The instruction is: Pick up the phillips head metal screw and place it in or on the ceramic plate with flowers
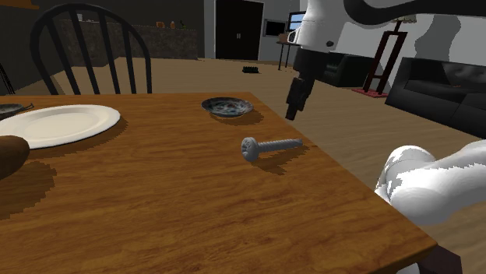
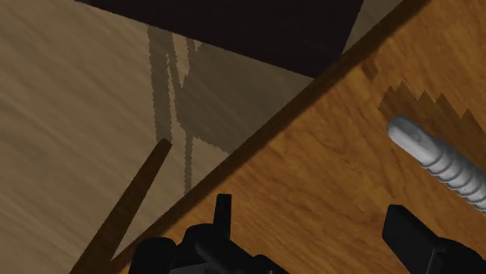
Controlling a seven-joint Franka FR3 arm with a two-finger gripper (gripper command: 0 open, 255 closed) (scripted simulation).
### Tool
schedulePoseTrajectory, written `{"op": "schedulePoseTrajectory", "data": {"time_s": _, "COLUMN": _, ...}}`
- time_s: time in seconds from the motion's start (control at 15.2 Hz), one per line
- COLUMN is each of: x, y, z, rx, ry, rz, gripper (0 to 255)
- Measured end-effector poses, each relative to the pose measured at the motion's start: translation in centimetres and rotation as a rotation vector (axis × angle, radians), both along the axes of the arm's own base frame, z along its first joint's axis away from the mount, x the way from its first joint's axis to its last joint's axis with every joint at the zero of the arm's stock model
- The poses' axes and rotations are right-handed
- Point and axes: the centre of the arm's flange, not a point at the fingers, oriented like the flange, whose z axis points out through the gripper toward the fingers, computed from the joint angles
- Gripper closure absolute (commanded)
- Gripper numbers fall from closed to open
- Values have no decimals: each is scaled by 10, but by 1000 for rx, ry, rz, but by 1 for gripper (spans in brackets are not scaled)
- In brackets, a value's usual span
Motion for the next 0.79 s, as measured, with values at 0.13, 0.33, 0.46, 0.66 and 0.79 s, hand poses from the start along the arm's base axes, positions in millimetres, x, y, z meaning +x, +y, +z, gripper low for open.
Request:
{"op": "schedulePoseTrajectory", "data": {"time_s": 0.13, "x": -15, "y": 27, "z": 1, "rx": -8, "ry": -42, "rz": 93, "gripper": 0}}
{"op": "schedulePoseTrajectory", "data": {"time_s": 0.33, "x": -39, "y": 64, "z": -2, "rx": -19, "ry": -105, "rz": 232, "gripper": 0}}
{"op": "schedulePoseTrajectory", "data": {"time_s": 0.46, "x": -54, "y": 86, "z": -4, "rx": -27, "ry": -147, "rz": 325, "gripper": 0}}
{"op": "schedulePoseTrajectory", "data": {"time_s": 0.66, "x": -65, "y": 105, "z": -13, "rx": -33, "ry": -184, "rz": 406, "gripper": 0}}
{"op": "schedulePoseTrajectory", "data": {"time_s": 0.79, "x": -64, "y": 108, "z": -23, "rx": -33, "ry": -188, "rz": 415, "gripper": 0}}
